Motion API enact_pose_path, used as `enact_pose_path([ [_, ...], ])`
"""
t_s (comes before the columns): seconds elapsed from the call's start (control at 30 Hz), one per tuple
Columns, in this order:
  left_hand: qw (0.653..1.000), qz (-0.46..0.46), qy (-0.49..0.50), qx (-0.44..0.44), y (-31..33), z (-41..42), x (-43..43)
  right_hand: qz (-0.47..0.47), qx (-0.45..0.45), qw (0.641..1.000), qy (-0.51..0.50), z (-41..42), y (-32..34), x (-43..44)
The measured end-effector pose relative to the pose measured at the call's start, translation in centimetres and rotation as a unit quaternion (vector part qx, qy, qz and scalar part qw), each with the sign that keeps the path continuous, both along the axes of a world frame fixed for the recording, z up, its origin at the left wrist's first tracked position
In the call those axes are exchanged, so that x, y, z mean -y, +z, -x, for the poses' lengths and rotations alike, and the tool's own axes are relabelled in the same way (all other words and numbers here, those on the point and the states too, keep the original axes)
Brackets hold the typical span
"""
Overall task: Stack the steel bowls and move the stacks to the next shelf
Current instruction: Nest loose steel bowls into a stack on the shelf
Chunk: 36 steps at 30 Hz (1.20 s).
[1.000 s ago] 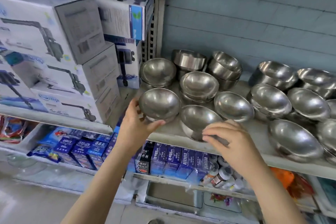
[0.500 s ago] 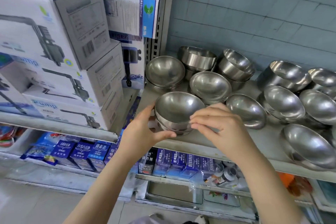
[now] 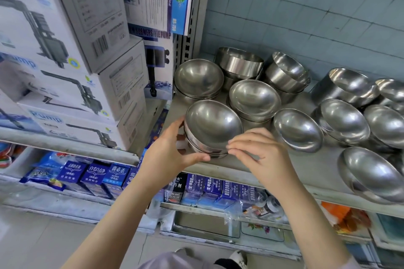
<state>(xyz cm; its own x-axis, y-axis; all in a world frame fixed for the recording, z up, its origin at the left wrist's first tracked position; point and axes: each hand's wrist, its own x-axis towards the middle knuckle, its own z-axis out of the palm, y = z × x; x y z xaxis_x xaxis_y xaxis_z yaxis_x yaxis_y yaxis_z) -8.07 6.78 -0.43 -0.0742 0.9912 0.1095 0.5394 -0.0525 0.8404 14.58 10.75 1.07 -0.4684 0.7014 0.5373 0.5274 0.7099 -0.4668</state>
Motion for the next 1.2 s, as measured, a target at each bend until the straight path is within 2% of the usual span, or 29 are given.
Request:
enact_pose_path([
  [0.43, 1.000, 0.009, 0.019, -0.008, 0.4, -0.5, 0.3, 0.007, 0.014, 1.000, 0.010, -0.7, 0.6, -0.4],
  [0.6, 1.000, 0.015, 0.023, -0.014, 0.5, -0.7, 0.2, -0.081, 0.013, 0.992, -0.092, -2.4, 3.2, -2.8],
  [0.8, 0.999, 0.021, 0.025, -0.014, 0.6, -0.8, 0.2, -0.002, 0.067, 0.987, -0.147, -3.4, 2.9, -5.6],
  [0.97, 0.999, 0.023, 0.028, -0.014, 0.6, -0.6, 0.1, -0.002, 0.076, 0.987, -0.141, -3.2, 2.0, -6.3],
  [1.2, 0.999, 0.023, 0.029, -0.021, 0.5, -0.7, 0.0, -0.016, 0.013, 0.987, -0.158, -3.0, 3.4, -5.5],
])
